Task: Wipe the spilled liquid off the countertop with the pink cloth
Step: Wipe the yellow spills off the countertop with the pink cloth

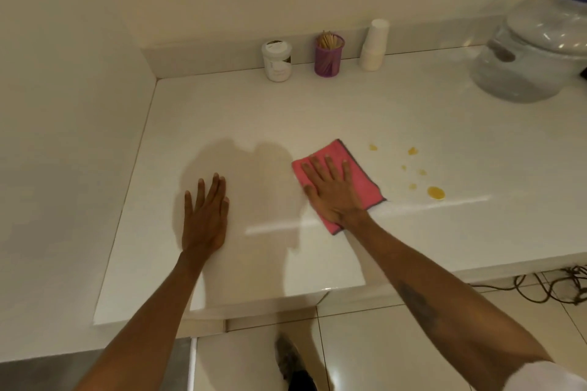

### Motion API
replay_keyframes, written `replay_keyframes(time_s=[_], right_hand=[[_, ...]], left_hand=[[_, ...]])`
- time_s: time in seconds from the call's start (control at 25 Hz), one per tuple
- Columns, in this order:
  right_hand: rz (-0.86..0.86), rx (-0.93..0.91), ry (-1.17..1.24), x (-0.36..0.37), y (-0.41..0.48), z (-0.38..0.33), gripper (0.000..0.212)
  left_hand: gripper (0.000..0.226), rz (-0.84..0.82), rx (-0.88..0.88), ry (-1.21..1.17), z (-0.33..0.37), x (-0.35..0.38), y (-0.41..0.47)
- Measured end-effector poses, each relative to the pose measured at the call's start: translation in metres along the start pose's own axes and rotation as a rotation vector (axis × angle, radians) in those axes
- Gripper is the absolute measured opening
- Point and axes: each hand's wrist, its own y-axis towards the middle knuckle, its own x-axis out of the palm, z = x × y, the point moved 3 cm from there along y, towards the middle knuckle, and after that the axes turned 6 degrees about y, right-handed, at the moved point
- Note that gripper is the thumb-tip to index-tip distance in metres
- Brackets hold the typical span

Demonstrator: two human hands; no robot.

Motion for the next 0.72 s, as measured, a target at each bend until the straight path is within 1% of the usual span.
replay_keyframes(time_s=[0.12,0.2,0.24,0.32,0.4,0.52,0.6,0.72], right_hand=[[-0.015,-0.144,0.002,0.011,-0.033,-0.03,0.059],[-0.012,-0.232,-0.009,0.019,-0.07,-0.028,0.059],[-0.01,-0.247,-0.017,0.022,-0.088,-0.018,0.059],[0.008,-0.216,-0.032,0.024,-0.12,0.017,0.059],[0.036,-0.144,-0.046,0.018,-0.141,0.062,0.059],[0.021,-0.026,-0.044,0.001,-0.133,0.111,0.059],[0.018,0.04,-0.034,-0.009,-0.102,0.119,0.06],[0.031,0.103,0.011,-0.021,-0.039,0.092,0.06]], left_hand=[[0.055,-0.016,0.003,-0.017,0.002,-0.004,-0.002],[0.055,-0.009,0.005,-0.021,0.004,-0.006,-0.004],[0.054,-0.007,0.008,-0.023,0.004,-0.007,-0.005],[0.054,-0.006,0.019,-0.025,0.005,-0.008,-0.005],[0.054,-0.013,0.016,-0.016,0.006,-0.008,-0.005],[0.055,-0.02,0.002,-0.002,0.007,-0.007,-0.003],[0.055,-0.025,-0.007,0.005,0.007,-0.005,-0.002],[0.055,-0.024,-0.017,0.012,0.004,-0.004,0.0]])
